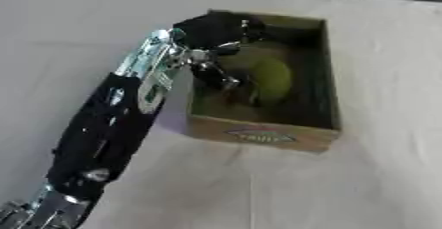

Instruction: Pick up objects on the table and place them in the box.

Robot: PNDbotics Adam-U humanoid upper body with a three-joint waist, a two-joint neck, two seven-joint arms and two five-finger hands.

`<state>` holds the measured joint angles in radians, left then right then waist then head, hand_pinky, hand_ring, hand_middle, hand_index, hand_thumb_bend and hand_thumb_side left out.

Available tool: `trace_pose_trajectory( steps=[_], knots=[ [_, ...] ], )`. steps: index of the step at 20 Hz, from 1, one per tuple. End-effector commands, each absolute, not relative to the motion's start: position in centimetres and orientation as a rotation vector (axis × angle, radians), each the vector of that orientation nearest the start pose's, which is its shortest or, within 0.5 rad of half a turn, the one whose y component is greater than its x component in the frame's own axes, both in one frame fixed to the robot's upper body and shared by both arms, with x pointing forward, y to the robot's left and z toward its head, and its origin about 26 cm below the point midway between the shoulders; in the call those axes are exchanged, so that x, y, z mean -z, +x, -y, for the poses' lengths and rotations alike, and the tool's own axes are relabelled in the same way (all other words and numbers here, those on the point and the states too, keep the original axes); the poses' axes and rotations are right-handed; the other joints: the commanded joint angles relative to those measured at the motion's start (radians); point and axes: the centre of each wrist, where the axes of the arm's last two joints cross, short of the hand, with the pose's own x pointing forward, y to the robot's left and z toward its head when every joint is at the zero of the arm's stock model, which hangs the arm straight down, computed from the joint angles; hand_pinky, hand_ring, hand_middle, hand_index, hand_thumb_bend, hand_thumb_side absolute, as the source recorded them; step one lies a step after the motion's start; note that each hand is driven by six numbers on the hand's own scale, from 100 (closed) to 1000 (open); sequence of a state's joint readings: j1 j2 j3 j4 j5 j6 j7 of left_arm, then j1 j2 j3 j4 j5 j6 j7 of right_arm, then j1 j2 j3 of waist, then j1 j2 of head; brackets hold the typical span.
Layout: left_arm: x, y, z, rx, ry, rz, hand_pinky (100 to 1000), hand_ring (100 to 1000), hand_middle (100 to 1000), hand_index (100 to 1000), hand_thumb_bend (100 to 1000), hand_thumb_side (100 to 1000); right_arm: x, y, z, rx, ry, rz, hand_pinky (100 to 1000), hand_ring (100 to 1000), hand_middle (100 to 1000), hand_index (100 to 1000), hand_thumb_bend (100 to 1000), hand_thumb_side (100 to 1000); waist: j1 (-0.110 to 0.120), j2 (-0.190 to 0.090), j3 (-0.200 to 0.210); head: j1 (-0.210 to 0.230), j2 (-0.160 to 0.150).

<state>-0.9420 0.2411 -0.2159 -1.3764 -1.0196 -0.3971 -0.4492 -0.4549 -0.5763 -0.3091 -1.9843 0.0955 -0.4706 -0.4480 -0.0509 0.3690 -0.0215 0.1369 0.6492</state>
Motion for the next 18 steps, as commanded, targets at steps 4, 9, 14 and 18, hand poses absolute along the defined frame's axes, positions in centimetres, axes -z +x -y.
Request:
trace_pose_trajectory(
  steps=[4, 9, 14, 18],
  knots=[
    [-31.2, 40.0, -16.5, -1.882, -1.193, -2.565, 721, 902, 791, 918, 100, 100, -31.5, 28.0, 35.5, -0.010, 0.827, -2.993, 836, 741, 588, 811, 100, 225, 0.001, -0.034, 0.006, -0.011, -0.012],
    [-32.8, 37.7, -18.8, -1.580, -1.235, -2.745, 619, 844, 721, 872, 100, 354, -31.4, 27.9, 35.7, -0.004, 0.853, -2.993, 838, 743, 586, 812, 100, 264, 0.009, -0.036, 0.025, -0.030, -0.010],
    [-33.9, 35.3, -23.8, -1.327, -1.403, -2.840, 599, 829, 705, 865, 100, 500, -31.3, 27.9, 35.8, 0.032, 0.885, -2.992, 839, 744, 585, 813, 100, 276, 0.019, -0.036, 0.057, -0.073, 0.002],
    [-34.1, 33.4, -27.7, -1.051, -1.496, -2.958, 596, 824, 704, 853, 100, 519, -31.2, 27.8, 35.9, 0.057, 0.903, -2.988, 839, 745, 584, 813, 100, 292, 0.021, -0.032, 0.081, -0.116, 0.001]
  ],
)
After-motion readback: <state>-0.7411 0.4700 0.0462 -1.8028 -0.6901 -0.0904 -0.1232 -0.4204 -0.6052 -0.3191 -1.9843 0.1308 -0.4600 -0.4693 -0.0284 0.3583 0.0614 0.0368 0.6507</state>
